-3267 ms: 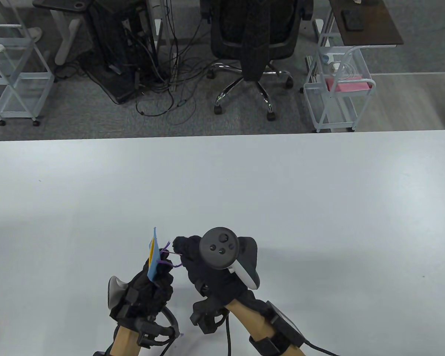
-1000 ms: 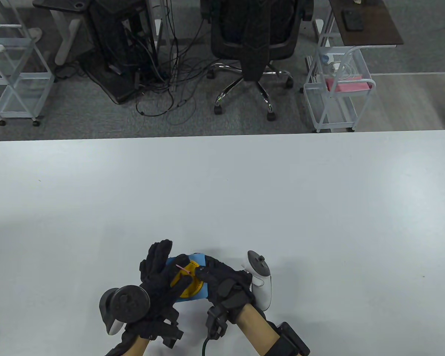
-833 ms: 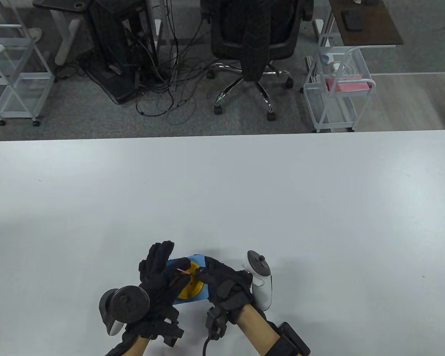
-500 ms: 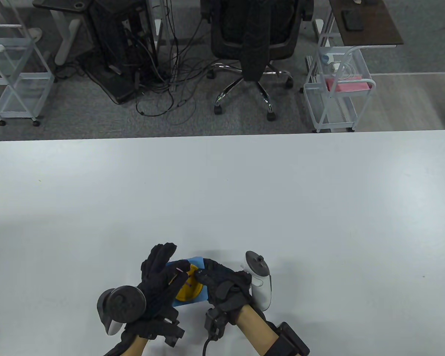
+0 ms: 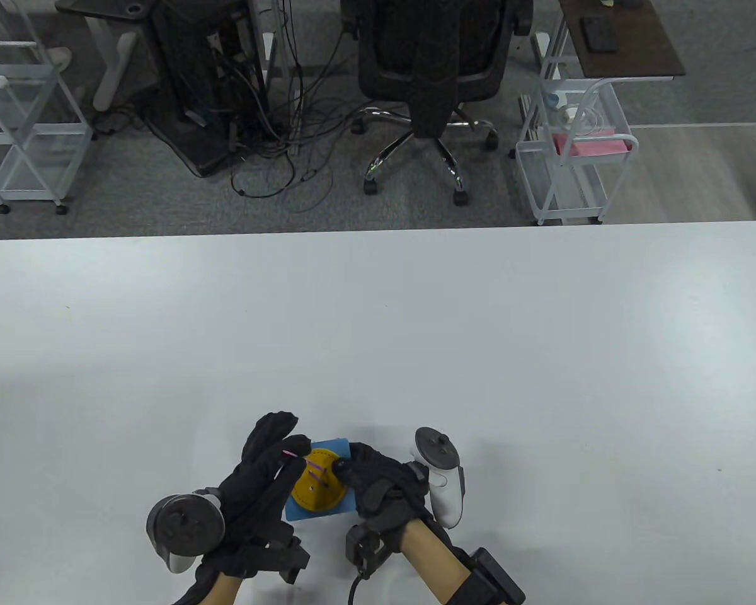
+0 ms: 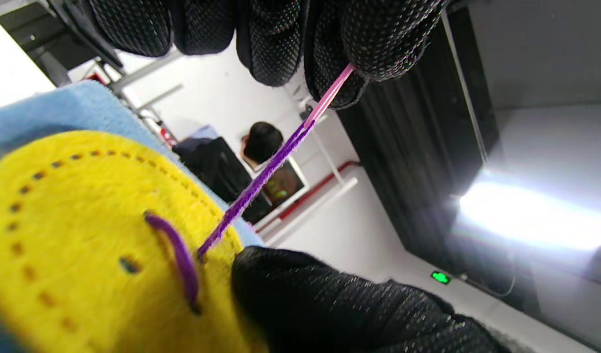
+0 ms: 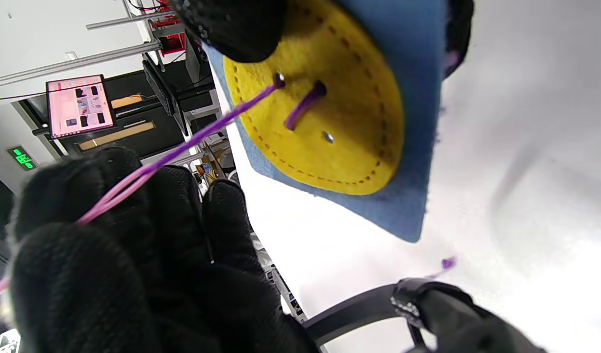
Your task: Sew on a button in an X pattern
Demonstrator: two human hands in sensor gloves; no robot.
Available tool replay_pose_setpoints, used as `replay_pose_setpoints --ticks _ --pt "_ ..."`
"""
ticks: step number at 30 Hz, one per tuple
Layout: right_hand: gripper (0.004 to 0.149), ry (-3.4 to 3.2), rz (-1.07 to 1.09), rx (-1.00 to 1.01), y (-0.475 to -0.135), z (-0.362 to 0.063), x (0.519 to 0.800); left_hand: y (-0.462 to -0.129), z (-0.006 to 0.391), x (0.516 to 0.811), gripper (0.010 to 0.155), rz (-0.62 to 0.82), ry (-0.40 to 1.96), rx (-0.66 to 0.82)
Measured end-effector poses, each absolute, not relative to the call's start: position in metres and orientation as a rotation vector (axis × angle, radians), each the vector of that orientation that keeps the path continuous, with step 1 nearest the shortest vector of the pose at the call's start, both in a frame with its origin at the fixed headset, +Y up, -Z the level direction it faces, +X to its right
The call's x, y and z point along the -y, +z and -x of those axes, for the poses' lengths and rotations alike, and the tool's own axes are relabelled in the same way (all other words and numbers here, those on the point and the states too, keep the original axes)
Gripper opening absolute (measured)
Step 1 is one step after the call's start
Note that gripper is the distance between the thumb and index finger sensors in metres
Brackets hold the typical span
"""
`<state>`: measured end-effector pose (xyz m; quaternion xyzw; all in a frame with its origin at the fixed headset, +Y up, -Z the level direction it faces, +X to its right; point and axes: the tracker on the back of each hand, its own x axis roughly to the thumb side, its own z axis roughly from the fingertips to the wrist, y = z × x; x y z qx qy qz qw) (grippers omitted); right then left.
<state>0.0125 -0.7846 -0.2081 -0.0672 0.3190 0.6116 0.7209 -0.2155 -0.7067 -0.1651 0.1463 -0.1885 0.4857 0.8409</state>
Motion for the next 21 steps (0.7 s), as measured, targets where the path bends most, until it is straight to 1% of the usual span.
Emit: replay_pose_setpoints --ticks 4,7,14,18,21 --pt "0.046 1.396 0.154 -0.706 -0.209 -0.013 0.785 -0.165 0.218 0.705 0.038 -0.307 1.044 0.41" --pt "0.045 1.456 0.187 -0.711 -0.208 -0.016 0.784 -0.166 0.219 0.703 0.038 -0.273 1.043 0.428" --pt "0.045 1.529 0.195 -0.714 -0.209 -0.018 0.783 -0.165 0.225 0.7 0.038 -0.299 1.001 0.419" --pt "0.045 1.538 0.188 -0.715 -0.209 -0.017 0.782 -0.167 0.228 0.702 0.038 -0.288 1.092 0.427" --pt "0.045 1.544 0.185 -0.713 -0.21 -0.017 0.782 -0.169 0.229 0.705 0.038 -0.25 1.217 0.448"
